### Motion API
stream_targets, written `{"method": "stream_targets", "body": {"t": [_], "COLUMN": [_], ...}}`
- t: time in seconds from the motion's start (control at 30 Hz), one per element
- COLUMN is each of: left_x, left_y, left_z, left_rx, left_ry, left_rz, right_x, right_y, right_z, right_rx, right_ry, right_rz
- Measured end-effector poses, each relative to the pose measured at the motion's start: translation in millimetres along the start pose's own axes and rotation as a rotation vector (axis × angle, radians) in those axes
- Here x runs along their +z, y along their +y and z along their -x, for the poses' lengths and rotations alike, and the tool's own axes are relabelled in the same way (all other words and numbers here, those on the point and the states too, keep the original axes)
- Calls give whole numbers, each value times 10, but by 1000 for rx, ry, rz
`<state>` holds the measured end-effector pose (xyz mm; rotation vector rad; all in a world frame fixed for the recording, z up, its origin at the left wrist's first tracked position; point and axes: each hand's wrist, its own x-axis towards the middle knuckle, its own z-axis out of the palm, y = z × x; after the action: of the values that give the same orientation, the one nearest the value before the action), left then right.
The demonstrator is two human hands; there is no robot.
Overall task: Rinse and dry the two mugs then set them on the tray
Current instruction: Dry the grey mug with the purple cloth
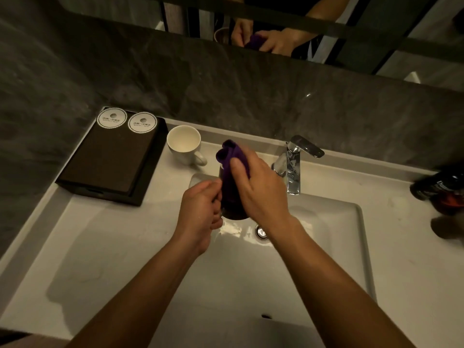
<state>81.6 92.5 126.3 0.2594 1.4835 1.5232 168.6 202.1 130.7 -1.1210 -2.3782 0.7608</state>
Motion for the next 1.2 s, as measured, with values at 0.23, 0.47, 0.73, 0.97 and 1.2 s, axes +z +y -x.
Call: {"method": "stream_targets", "body": {"t": [0.23,0.47,0.73,0.97,1.2], "left_x": [-99,-212,-187,-151,-113], "left_y": [23,122,133,39,-171], "left_z": [-83,-123,-26,-42,-62], "left_rx": [285,526,373,318,447], "left_ry": [40,-1,-121,-66,64], "left_rz": [-507,-713,-283,43,14], "right_x": [-228,-265,-232,-83,-50], "right_y": [11,31,115,192,105], "right_z": [-166,-258,-257,-104,58], "right_rx": [12,39,377,651,904], "right_ry": [-242,-322,-377,-269,-143], "right_rz": [-158,-453,-1006,-1174,-1370]}}
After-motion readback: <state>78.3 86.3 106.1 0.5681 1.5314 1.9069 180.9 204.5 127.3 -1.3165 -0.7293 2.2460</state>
